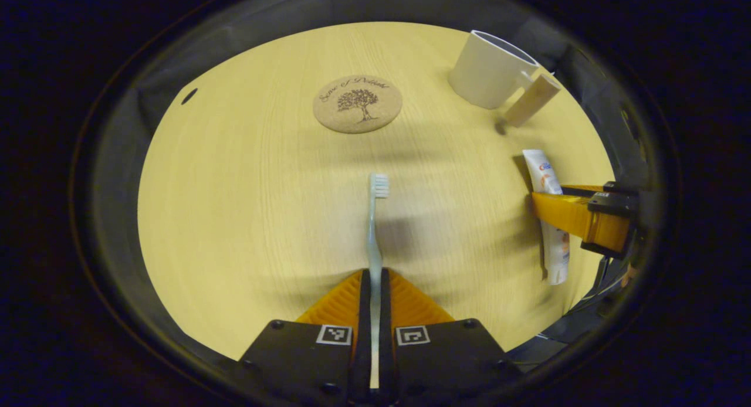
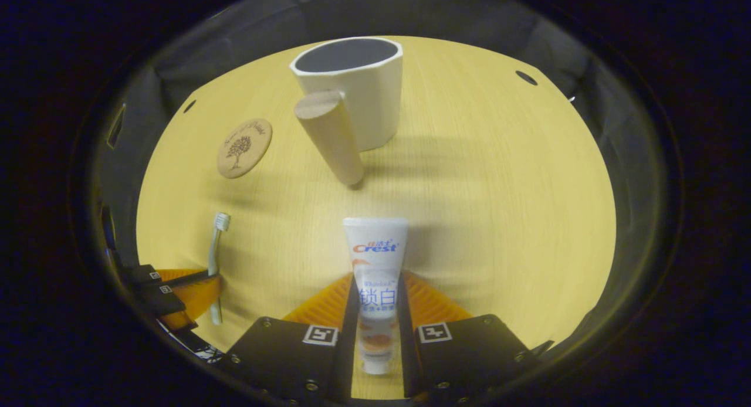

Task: Put the toothbrush and toothpaste on the desktop into the cup, then pick up the cup and place it on the coaster on the desktop.

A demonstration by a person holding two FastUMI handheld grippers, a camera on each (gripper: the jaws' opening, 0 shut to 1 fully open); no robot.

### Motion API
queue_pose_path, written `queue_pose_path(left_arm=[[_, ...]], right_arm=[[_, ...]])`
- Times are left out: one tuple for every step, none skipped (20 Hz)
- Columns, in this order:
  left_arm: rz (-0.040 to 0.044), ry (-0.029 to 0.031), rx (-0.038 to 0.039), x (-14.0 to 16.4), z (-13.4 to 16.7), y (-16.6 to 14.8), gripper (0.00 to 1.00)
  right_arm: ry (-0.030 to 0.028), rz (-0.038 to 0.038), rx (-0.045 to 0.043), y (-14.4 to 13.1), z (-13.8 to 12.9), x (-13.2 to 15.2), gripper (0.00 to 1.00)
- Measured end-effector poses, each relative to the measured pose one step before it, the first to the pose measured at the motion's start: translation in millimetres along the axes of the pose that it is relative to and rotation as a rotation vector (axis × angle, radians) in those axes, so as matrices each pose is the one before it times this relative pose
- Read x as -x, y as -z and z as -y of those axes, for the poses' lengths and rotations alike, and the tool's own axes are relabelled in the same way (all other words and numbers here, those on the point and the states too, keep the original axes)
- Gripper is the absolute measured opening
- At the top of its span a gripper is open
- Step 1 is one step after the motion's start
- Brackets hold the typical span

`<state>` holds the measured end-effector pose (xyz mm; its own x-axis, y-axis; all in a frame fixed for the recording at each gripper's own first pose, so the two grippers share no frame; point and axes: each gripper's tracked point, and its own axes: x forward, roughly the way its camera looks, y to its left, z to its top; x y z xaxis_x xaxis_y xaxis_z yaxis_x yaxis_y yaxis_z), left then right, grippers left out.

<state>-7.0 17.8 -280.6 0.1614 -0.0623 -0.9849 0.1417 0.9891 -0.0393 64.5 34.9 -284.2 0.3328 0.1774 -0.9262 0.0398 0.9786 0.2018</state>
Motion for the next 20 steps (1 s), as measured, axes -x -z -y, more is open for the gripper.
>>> queue_pose_path(left_arm=[[0.01144,0.00271,0.00049,0.19,-0.25,-1.68,0.13],[-0.00048,0.00209,0.00125,0.27,0.25,0.09,0.13],[0.00732,0.00328,-0.00042,0.79,-0.69,-0.38,0.13],[0.00420,0.00133,0.00269,0.40,-0.08,-0.50,0.13],[0.01736,-0.00573,0.00686,0.33,-2.55,-1.25,0.13],[0.00180,0.00193,0.00090,-1.36,0.60,-0.58,0.08],[0.01374,0.00694,-0.00452,-0.24,-0.24,-1.56,0.08],[0.01406,0.00252,0.00264,1.10,-0.62,-1.63,0.08],[0.01147,0.00257,0.00580,1.60,-0.71,-0.23,0.08],[0.01467,0.00046,0.01029,0.58,-0.60,-0.69,0.08],[0.01496,0.00324,0.00102,0.67,-0.52,0.01,0.08],[0.01673,0.00340,0.00011,0.81,-0.64,-1.04,0.08],[0.02141,0.00368,0.00544,1.06,0.84,-0.12,0.08],[0.02669,0.00744,0.01017,0.61,0.24,-1.23,0.08],[0.02512,0.00579,0.01127,1.25,-1.04,-1.11,0.08],[0.03152,0.01217,0.01314,-0.29,-0.04,-1.08,0.08],[0.02587,0.00504,0.01663,1.66,-0.78,-0.78,0.08],[0.02641,0.00809,0.01949,1.16,-0.47,-2.00,0.08],[0.03070,0.01000,0.01782,1.66,-0.39,-1.77,0.08],[0.03119,0.00599,0.01359,1.67,-1.57,-3.28,0.08]], right_arm=[[-0.00692,0.00406,-0.01461,-0.03,1.13,0.46,0.30],[-0.00676,0.00945,0.00183,-0.64,-0.64,0.71,0.29],[-0.00824,0.00871,0.00150,-0.57,-0.22,0.32,0.29],[-0.01231,0.00944,-0.00482,-0.16,-0.10,0.10,0.29],[-0.01088,0.01263,-0.00562,-1.09,0.43,-0.29,0.25],[-0.01343,0.00815,-0.00276,0.37,-0.96,0.16,0.25],[-0.01328,0.01881,-0.00148,-2.46,-0.09,0.70,0.25],[-0.01785,0.01319,-0.00718,-0.78,-0.01,-0.37,0.25],[-0.01676,0.01297,-0.01258,-1.41,-1.12,0.77,0.21],[-0.01532,0.01081,-0.00844,0.69,-1.69,-0.06,0.21],[-0.01162,0.01196,-0.00552,-0.87,0.08,0.19,0.21],[-0.01728,0.02273,0.00123,-1.90,-0.70,1.19,0.21],[-0.00913,0.02302,-0.00075,-1.41,0.29,2.22,0.21],[-0.01406,0.03116,0.00354,-2.30,-1.63,2.13,0.21],[-0.01043,0.03507,0.00686,-3.17,-0.13,3.27,0.21],[-0.01180,0.03747,0.01445,-2.56,-0.99,-0.11,0.21],[-0.00530,0.03827,0.01004,-3.60,0.09,3.14,0.21],[-0.00297,0.03421,0.00545,-2.12,-1.24,2.67,0.21],[-0.00230,0.03678,0.01148,-3.06,-1.39,3.92,0.21],[-0.00006,0.03564,0.01685,-0.40,-1.64,3.00,0.21]])
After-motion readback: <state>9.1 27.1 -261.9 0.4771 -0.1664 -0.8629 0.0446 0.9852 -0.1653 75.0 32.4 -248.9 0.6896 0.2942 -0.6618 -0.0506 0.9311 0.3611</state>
